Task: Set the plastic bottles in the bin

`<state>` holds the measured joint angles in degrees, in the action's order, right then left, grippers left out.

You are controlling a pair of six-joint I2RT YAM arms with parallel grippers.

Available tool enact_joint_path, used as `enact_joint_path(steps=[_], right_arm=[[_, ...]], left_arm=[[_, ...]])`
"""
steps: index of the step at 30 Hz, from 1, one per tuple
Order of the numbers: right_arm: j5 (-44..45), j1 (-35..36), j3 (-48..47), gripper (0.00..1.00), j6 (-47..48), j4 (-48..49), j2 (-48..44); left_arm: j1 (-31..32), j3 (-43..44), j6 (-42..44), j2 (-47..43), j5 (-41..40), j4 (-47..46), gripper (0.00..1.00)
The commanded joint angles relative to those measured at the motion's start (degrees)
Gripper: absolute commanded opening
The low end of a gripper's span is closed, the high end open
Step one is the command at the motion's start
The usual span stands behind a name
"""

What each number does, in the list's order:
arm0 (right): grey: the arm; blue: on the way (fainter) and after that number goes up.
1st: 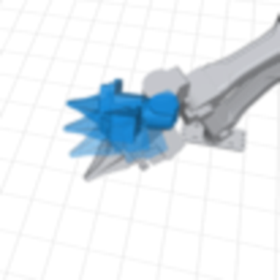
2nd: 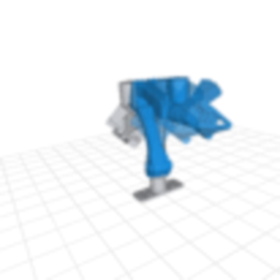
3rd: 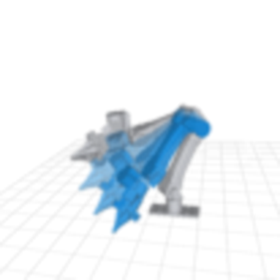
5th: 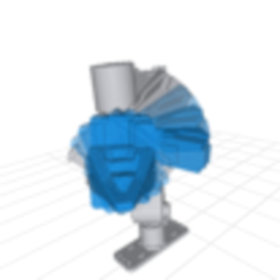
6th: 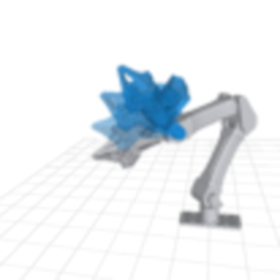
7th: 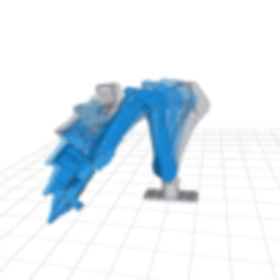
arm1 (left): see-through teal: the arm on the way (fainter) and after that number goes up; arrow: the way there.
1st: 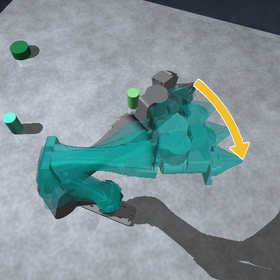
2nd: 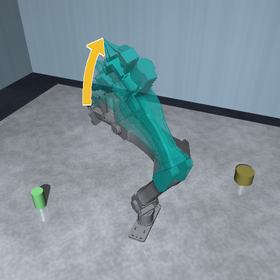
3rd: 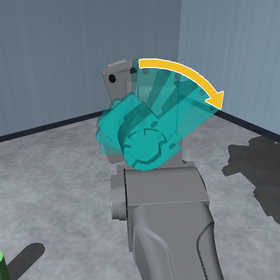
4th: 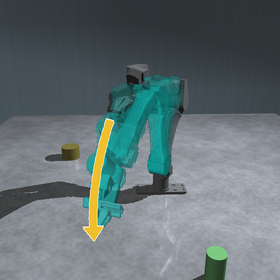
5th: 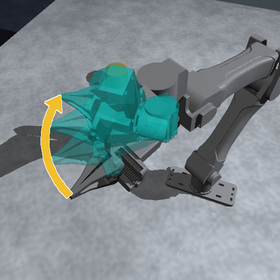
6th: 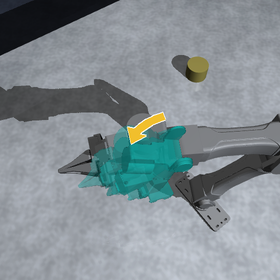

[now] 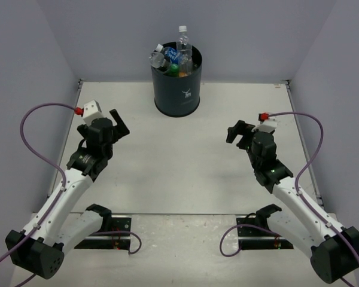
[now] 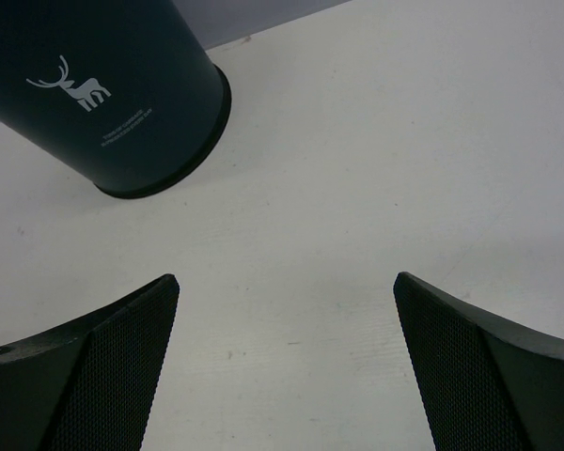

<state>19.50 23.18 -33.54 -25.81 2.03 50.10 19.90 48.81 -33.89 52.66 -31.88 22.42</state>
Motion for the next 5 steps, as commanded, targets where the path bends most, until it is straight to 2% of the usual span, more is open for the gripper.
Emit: enact_joint_path(steps=[1, 5], right_arm=[[3.6, -0.2, -1.2, 0.99, -2.7, -0.7, -0.9], [3.5, -0.2, -1.0, 0.99, -3.0, -1.0, -1.0]], left_arm=[[-0.3, -1.2, -0.1, -2.8, -2.1, -0.5, 1.0], [-0.3, -1.5, 0.0, -3.1, -2.3, -0.9, 1.0]])
